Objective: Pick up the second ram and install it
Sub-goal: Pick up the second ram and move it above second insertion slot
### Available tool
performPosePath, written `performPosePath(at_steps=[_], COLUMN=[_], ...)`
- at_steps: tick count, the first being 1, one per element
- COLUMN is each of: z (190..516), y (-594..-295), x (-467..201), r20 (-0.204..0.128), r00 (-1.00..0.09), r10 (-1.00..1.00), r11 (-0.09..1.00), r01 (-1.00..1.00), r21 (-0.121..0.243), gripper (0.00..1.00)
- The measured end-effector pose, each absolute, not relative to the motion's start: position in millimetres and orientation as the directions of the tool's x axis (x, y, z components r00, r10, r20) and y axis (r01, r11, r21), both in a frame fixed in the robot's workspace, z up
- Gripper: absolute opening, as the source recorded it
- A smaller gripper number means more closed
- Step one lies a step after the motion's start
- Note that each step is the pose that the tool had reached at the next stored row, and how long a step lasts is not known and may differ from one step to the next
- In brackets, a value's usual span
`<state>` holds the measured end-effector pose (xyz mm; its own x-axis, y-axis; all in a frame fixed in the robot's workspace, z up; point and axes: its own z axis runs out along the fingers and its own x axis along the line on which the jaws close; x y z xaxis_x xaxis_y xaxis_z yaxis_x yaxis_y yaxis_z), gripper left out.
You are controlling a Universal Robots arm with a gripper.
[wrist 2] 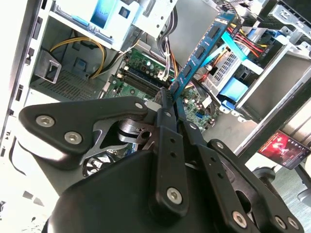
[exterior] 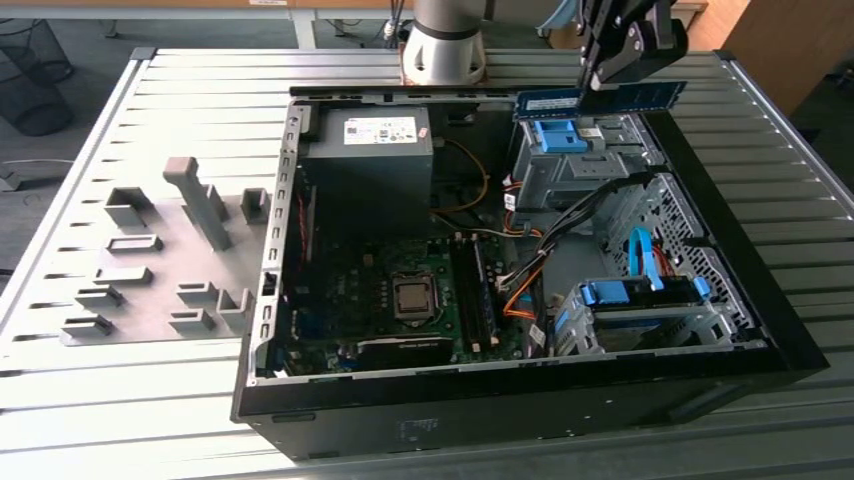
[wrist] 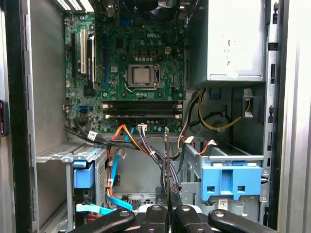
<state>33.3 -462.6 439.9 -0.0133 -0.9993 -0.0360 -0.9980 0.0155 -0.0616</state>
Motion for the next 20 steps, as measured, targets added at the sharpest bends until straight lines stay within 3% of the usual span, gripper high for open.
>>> performPosePath(at_steps=[20], z=[439.2], y=[-462.6], x=[31.3], r20=[-0.037], r00=[-0.017], r10=[-0.999], r11=[0.019], r01=[-0.999], r21=[-0.033], gripper=[0.14])
